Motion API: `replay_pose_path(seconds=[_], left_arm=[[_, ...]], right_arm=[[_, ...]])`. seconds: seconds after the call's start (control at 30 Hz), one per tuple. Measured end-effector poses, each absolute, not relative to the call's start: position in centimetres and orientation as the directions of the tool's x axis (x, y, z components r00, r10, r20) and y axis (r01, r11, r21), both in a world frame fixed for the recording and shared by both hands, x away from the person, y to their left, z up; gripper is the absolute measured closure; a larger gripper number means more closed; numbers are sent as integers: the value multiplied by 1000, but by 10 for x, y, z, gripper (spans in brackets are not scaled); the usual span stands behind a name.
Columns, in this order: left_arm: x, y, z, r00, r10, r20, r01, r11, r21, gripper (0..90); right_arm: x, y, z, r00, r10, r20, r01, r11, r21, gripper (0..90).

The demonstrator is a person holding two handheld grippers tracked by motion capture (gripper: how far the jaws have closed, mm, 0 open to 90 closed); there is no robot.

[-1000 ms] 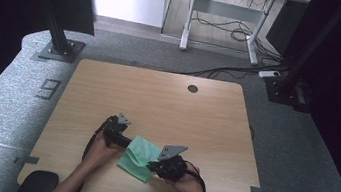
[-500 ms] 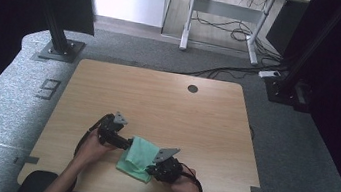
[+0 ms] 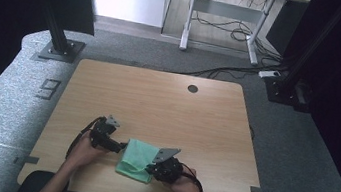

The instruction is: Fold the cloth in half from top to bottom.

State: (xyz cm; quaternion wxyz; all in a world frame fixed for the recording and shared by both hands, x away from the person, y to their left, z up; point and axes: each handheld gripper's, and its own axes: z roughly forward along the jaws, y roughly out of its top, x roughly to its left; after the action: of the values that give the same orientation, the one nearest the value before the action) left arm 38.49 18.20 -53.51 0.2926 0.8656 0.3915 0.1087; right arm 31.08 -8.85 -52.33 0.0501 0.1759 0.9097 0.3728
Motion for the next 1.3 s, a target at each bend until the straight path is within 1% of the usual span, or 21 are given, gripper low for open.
replay_pose_path(seconds=[0.07,0.2,0.3,0.5,0.7,1.0,1.1,1.17,1.23,1.3], left_arm=[[385,179,-538,671,741,-29,610,-528,591,69],[385,177,-539,670,742,-35,608,-521,600,69],[383,174,-540,669,744,-8,598,-531,601,71],[381,170,-541,646,763,-6,603,-505,618,102],[380,168,-542,633,774,-6,608,-492,623,103],[381,168,-542,632,775,-8,609,-490,623,103],[382,170,-540,644,765,-12,604,-499,621,121],[383,173,-538,638,770,-33,612,-480,629,137],[382,176,-534,634,772,-43,610,-465,641,137],[381,179,-528,628,777,-45,599,-446,664,137]], right_arm=[[310,-88,-522,-933,359,39,282,657,699,830],[309,-88,-522,-935,353,37,276,657,702,830],[309,-87,-521,-936,349,36,272,657,703,830],[307,-87,-516,-938,345,39,267,644,717,830],[299,-83,-509,-946,322,48,251,629,736,830],[292,-72,-519,-955,288,65,246,657,712,827],[292,-69,-526,-952,299,60,257,682,684,825],[293,-69,-531,-952,304,38,250,702,667,825],[296,-70,-532,-947,315,59,273,693,667,827],[301,-72,-531,-942,334,25,267,705,657,827]])
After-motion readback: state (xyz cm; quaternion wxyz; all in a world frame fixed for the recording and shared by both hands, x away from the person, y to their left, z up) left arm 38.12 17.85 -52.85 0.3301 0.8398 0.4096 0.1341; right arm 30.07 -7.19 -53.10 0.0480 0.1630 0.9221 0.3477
